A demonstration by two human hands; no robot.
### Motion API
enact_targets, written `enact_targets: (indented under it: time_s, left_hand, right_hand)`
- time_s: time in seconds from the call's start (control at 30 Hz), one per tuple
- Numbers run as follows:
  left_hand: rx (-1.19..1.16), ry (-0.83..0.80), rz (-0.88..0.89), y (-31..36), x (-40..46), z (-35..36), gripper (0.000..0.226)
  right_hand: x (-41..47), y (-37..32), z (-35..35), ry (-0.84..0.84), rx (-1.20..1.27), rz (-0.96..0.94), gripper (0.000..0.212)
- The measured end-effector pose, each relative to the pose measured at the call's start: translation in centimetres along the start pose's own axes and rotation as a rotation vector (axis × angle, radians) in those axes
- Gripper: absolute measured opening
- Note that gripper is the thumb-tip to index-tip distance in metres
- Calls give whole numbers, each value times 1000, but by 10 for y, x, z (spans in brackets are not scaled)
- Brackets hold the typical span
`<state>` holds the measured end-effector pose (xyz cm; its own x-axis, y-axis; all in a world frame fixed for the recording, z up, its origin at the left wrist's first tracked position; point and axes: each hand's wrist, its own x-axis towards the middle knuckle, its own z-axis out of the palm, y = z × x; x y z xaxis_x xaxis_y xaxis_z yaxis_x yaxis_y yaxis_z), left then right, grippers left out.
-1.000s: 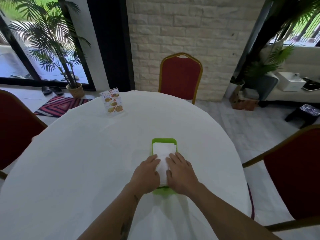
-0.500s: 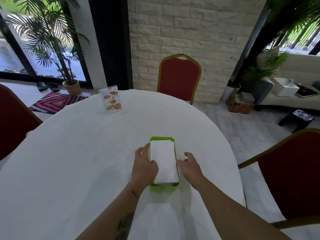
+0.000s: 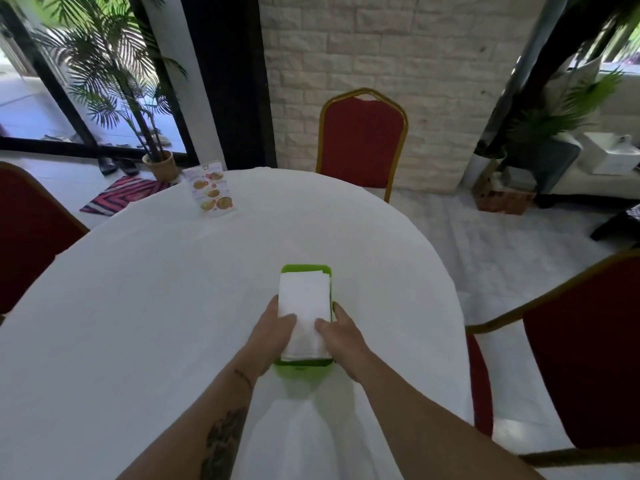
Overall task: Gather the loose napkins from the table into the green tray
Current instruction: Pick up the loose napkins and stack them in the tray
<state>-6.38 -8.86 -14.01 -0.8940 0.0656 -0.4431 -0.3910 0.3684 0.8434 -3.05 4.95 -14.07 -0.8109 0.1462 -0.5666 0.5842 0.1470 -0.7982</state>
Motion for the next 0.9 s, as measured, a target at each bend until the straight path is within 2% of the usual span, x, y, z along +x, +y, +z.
enact_targets:
  time_s: [0.3,0.43,0.6,0.7,0.8,0.9]
  left_hand:
    - [-66,-47,33,40,-13,108,50]
    - [-64,-130,76,67,-13,161,54]
    - [-28,-145,65,71,-7,194,60]
    - [23,-127,56,73,-9,201,53]
    - [131,-113,52,72,-13,194,52]
    - [452,-79,101,75,-13,172,55]
  right_hand:
    - [2,17,-120,-11,-75,-13,55]
    - [6,19,-180,19,-108,-15,53]
    - [12,29,-216,1,-91,3,54]
    - [13,36,-222,-22,-87,-3,55]
    - [13,39,-226,-25,-113,12,66]
    - [8,29,-234,-6,-192,8,65]
